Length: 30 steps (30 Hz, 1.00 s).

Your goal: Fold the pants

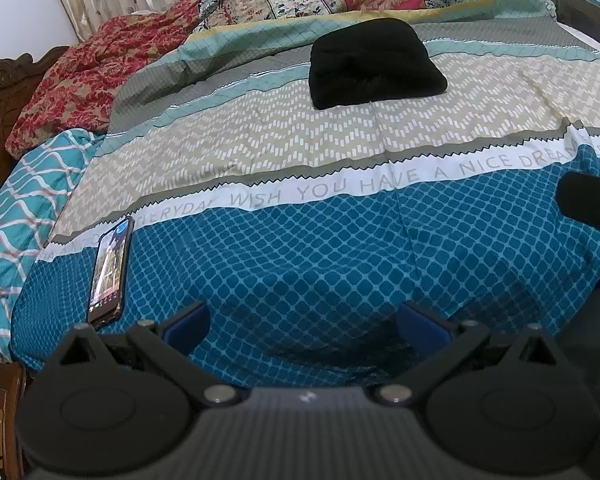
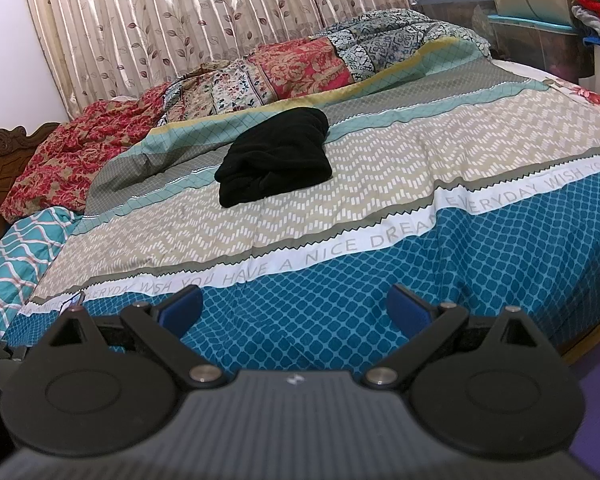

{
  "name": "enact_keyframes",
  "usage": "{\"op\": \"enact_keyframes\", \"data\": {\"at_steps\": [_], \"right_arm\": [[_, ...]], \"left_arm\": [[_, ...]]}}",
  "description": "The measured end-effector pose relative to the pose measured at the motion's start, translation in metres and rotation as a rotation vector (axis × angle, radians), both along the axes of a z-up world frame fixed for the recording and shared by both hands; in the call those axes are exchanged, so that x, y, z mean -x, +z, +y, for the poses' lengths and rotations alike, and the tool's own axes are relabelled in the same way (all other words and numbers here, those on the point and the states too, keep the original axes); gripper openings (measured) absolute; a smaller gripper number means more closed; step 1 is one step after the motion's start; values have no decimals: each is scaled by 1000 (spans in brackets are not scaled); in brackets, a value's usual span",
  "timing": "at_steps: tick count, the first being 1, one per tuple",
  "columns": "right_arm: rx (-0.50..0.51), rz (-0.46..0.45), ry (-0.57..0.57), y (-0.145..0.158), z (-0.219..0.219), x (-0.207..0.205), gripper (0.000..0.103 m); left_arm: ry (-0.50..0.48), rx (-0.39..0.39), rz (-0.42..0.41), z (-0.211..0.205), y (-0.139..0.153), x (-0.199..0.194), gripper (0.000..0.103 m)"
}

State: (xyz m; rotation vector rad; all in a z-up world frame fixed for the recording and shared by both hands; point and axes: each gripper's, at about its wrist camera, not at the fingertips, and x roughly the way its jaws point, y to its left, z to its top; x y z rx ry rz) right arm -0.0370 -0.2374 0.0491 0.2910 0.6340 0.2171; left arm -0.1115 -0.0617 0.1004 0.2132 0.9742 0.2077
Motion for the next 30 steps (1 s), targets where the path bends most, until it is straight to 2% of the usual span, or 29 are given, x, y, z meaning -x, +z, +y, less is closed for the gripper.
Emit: {"op": "enact_keyframes", "data": {"at_steps": [30], "right_arm": [[-2, 5, 0, -2, -1, 0, 100]], "left_arm": [[-1, 4, 6, -1, -3, 1, 103]]}}
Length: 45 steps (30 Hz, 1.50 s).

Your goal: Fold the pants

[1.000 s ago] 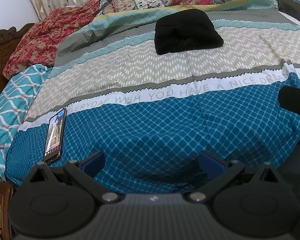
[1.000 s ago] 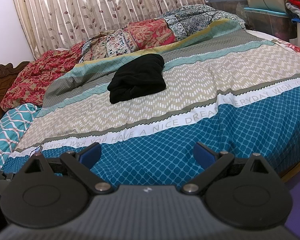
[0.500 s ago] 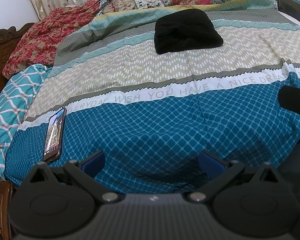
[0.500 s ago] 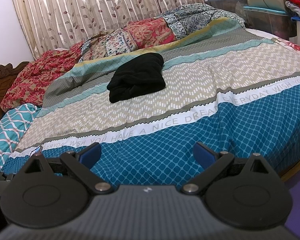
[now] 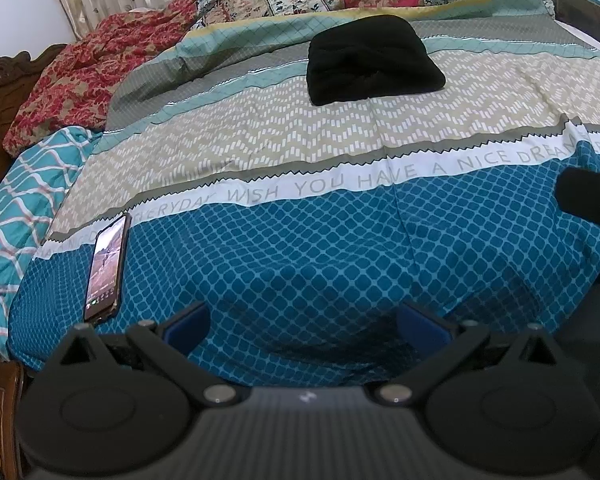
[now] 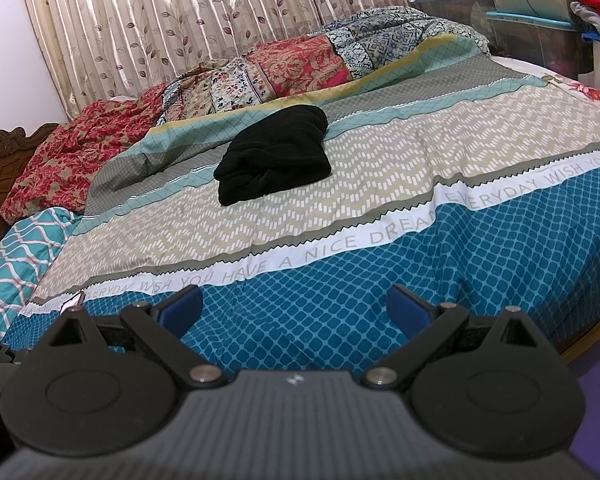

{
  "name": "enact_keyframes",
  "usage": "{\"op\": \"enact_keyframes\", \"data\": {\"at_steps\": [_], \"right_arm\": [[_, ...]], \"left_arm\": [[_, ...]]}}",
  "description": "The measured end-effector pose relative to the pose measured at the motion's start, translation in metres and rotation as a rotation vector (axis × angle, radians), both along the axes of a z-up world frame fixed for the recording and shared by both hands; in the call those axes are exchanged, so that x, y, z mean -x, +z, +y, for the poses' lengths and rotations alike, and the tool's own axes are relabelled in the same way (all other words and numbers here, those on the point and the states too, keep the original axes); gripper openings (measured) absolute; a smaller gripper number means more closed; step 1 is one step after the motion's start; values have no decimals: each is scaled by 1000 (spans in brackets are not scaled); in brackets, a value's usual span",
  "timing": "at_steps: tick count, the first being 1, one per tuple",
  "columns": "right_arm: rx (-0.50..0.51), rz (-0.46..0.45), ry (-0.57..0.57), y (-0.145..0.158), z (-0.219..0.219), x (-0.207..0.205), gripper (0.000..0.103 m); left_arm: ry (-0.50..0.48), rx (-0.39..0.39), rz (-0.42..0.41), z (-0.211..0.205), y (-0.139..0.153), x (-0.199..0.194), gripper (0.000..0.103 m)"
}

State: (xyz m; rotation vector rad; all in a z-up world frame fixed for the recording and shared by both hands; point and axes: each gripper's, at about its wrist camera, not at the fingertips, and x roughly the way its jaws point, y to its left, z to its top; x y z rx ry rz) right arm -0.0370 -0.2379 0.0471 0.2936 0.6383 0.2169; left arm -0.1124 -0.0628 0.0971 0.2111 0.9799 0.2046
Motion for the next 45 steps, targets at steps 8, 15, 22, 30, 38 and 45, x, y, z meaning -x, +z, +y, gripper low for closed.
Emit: {"op": "enact_keyframes", "data": {"at_steps": [8, 15, 22, 30, 38, 45], "right_arm": [[0, 0, 0, 0, 0, 0, 100], [1, -1, 1, 0, -1, 0, 100], [1, 0, 1, 0, -1, -1, 100], [1, 0, 1, 0, -1, 0, 100], [1, -1, 1, 0, -1, 0, 100], [-2, 2, -1, -1, -1, 0, 100]], "left_arm": [[0, 4, 6, 2, 0, -1, 103], [0, 4, 8, 2, 0, 0, 103], [-3, 5, 11, 3, -1, -1, 103], [-13, 3, 12, 1, 0, -2, 103], [-15, 1, 11, 1, 0, -2, 103], [-17, 1, 12, 0, 0, -1, 103]]}}
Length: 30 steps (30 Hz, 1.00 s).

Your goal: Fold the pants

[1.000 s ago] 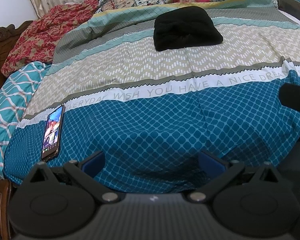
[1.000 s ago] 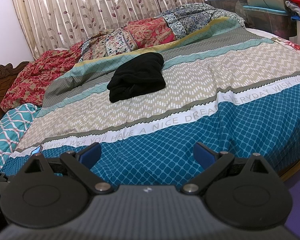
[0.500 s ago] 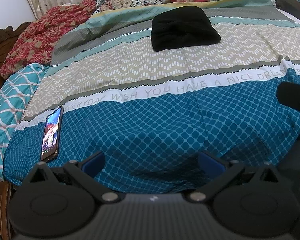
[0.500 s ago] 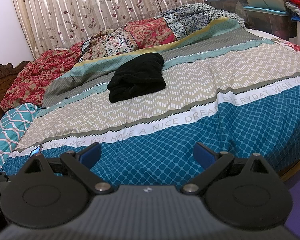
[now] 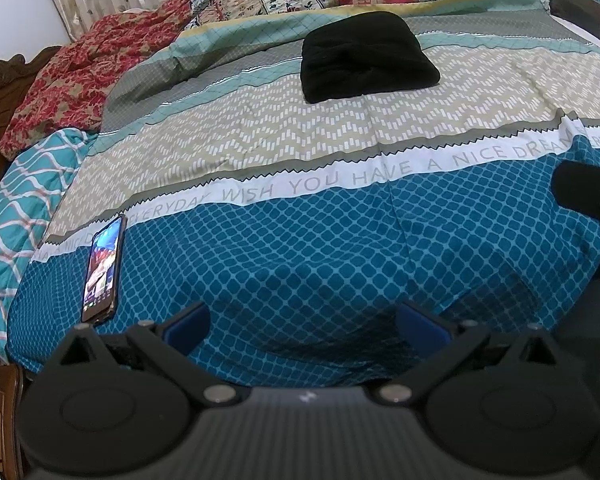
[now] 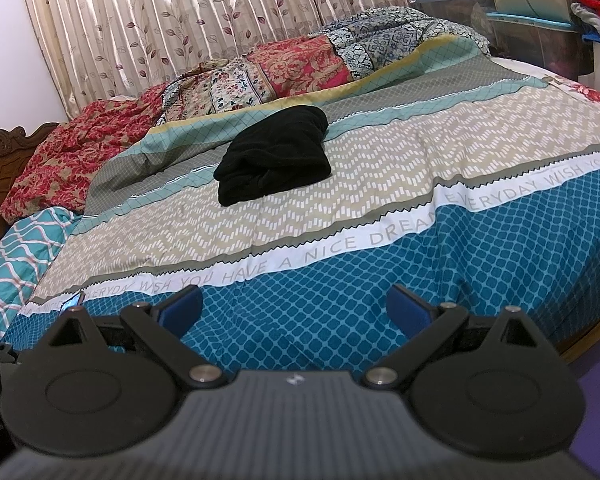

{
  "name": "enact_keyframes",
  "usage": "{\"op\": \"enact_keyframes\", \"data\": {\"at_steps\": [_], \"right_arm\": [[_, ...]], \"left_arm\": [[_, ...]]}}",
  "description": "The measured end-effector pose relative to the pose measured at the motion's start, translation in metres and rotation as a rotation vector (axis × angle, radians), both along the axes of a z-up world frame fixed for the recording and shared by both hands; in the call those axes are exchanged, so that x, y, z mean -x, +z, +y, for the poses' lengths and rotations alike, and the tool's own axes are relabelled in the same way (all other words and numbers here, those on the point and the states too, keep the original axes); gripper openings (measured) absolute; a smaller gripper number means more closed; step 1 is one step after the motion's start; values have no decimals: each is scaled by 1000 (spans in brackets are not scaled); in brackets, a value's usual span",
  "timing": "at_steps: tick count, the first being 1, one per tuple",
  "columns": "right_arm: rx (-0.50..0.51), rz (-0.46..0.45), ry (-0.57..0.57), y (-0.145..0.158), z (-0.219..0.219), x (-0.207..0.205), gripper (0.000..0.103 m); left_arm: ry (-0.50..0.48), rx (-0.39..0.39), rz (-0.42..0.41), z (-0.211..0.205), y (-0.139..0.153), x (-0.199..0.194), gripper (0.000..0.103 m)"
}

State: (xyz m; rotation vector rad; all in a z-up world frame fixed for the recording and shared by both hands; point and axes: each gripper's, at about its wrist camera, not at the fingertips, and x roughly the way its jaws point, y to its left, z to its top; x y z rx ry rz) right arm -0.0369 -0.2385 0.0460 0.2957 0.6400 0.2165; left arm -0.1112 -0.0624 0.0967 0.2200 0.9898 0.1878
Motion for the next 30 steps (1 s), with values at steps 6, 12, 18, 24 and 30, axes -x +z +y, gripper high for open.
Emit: {"op": "enact_keyframes", "data": {"at_steps": [6, 12, 18, 24, 30], "right_arm": [[0, 1, 0, 0, 0, 0, 100], [-1, 1, -1, 0, 0, 0, 100], [-1, 2, -1, 0, 0, 0, 100], [-3, 4, -2, 0, 0, 0, 100], [-3, 5, -2, 0, -1, 0, 100]], "left_arm": [[0, 0, 0, 0, 0, 0, 103], [0, 0, 0, 0, -1, 0, 103], [0, 0, 1, 0, -1, 0, 103], [-1, 1, 1, -1, -2, 2, 103], [0, 1, 2, -1, -2, 1, 103]]}}
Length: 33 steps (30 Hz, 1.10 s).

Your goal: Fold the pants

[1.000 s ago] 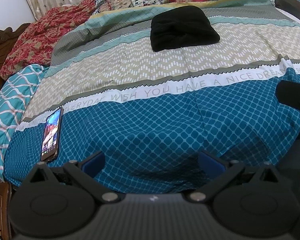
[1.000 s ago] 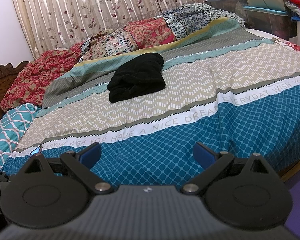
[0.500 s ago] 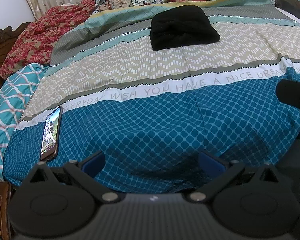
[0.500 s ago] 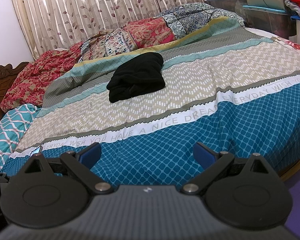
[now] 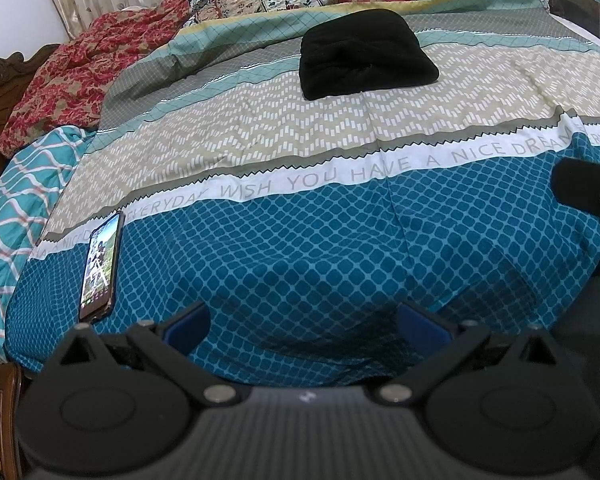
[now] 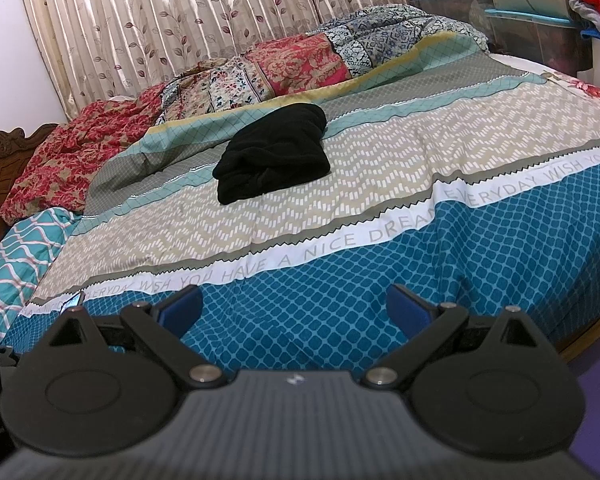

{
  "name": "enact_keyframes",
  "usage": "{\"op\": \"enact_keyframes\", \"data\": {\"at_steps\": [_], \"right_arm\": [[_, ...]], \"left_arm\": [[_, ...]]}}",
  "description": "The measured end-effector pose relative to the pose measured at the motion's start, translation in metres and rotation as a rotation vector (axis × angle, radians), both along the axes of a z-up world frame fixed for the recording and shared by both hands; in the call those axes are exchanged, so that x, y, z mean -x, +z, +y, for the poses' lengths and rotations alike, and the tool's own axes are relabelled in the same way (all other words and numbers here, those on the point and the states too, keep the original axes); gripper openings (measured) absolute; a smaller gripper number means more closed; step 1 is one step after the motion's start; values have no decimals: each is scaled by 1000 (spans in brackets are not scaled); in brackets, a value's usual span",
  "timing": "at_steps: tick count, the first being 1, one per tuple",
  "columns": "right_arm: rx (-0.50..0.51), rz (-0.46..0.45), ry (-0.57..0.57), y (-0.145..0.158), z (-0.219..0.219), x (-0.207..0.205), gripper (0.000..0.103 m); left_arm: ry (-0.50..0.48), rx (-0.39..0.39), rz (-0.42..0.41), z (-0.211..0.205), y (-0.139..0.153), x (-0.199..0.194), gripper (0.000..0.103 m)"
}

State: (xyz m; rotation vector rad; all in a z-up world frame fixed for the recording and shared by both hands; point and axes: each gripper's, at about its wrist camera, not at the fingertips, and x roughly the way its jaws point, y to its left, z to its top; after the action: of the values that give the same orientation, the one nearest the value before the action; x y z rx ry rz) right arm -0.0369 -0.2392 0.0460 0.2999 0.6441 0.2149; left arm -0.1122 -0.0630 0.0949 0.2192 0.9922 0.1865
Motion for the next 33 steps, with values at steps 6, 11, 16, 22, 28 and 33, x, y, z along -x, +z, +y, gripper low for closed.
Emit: {"op": "enact_keyframes", "data": {"at_steps": [6, 11, 16, 22, 28, 33], "right_arm": [[0, 0, 0, 0, 0, 0, 100], [0, 0, 0, 0, 0, 0, 100], [0, 0, 0, 0, 0, 0, 100], [0, 0, 0, 0, 0, -1, 100], [0, -1, 0, 0, 0, -1, 100], [0, 1, 0, 0, 0, 0, 100]], "left_arm": [[0, 0, 0, 0, 1, -1, 103], [-4, -1, -3, -1, 0, 1, 103], [-4, -1, -2, -1, 0, 1, 103], [-5, -1, -2, -1, 0, 1, 103], [-20, 30, 2, 0, 1, 0, 103], [-33, 35, 2, -1, 2, 0, 103]]}}
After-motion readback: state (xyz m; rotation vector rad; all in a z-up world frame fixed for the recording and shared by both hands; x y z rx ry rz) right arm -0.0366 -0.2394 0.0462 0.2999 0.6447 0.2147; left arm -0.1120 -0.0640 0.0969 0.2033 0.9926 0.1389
